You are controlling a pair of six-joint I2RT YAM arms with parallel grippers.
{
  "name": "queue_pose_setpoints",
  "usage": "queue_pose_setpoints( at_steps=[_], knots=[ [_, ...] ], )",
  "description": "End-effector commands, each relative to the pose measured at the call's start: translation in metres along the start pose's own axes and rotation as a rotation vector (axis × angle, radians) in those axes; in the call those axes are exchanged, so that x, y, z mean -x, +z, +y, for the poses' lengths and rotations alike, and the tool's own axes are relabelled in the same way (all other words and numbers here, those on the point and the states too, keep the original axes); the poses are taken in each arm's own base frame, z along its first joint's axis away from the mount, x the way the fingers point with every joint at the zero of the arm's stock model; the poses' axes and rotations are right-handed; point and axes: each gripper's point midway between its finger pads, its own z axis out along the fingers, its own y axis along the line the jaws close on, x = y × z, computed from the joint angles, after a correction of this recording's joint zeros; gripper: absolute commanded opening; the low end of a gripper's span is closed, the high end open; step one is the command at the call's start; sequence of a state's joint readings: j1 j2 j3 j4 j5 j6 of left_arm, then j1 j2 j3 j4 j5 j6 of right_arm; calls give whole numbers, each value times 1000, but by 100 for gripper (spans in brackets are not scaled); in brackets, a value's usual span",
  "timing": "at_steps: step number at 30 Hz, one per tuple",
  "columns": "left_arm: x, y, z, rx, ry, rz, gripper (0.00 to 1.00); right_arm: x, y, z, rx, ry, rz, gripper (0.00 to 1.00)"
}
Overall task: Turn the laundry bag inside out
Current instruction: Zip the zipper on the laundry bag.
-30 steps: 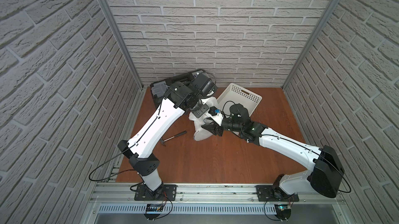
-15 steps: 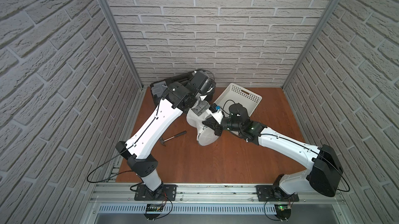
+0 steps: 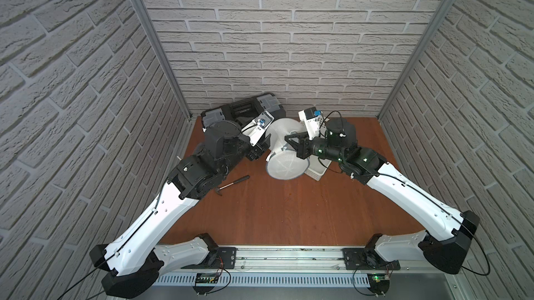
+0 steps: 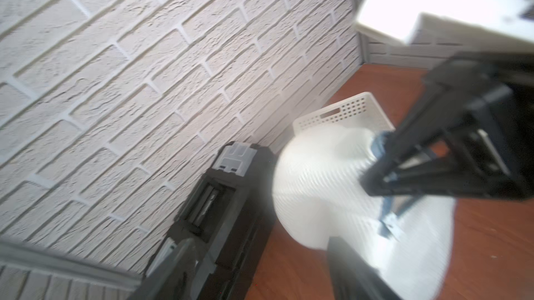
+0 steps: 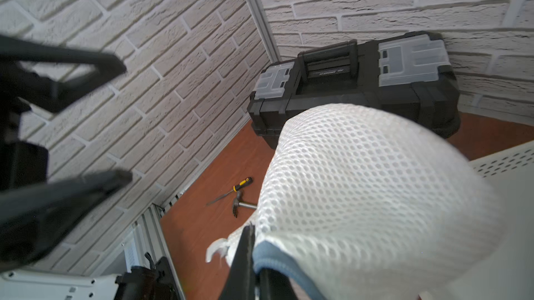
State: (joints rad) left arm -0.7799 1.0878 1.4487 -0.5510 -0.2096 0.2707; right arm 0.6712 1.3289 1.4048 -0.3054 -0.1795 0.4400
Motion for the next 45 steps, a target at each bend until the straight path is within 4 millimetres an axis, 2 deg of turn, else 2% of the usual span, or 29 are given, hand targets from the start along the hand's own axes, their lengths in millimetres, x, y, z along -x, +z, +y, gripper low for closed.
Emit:
queue_pose_setpoints(
  at_steps=[1, 5, 9, 12, 18, 29, 35, 39, 45],
  knots=[
    [17, -5, -35, -178, 36, -169, 76, 13, -12, 0, -20, 90, -24, 3],
    [4, -7, -47, -264, 37, -196, 83, 23, -15, 8, 9, 36, -34, 3],
    [-13, 7, -55, -303, 65, -133, 90, 26, -15, 14, 42, 18, -34, 3],
    [-18, 17, -65, -349, 94, -113, 91, 29, -17, 22, 79, 29, -38, 3],
    [-13, 32, -67, -354, 131, -126, 86, 33, -21, 33, 127, 28, -38, 3],
    [-14, 50, -58, -281, 214, -126, 58, 39, -23, 47, 205, 19, -52, 3],
    [-14, 52, -58, -278, 225, -125, 35, 44, -23, 48, 207, 26, -67, 3],
    [-17, 50, -57, -278, 235, -113, 22, 46, -24, 45, 187, 29, -78, 3],
    [-15, 44, -58, -291, 232, -121, 0, 51, -24, 23, 90, 64, -94, 3]
  ],
)
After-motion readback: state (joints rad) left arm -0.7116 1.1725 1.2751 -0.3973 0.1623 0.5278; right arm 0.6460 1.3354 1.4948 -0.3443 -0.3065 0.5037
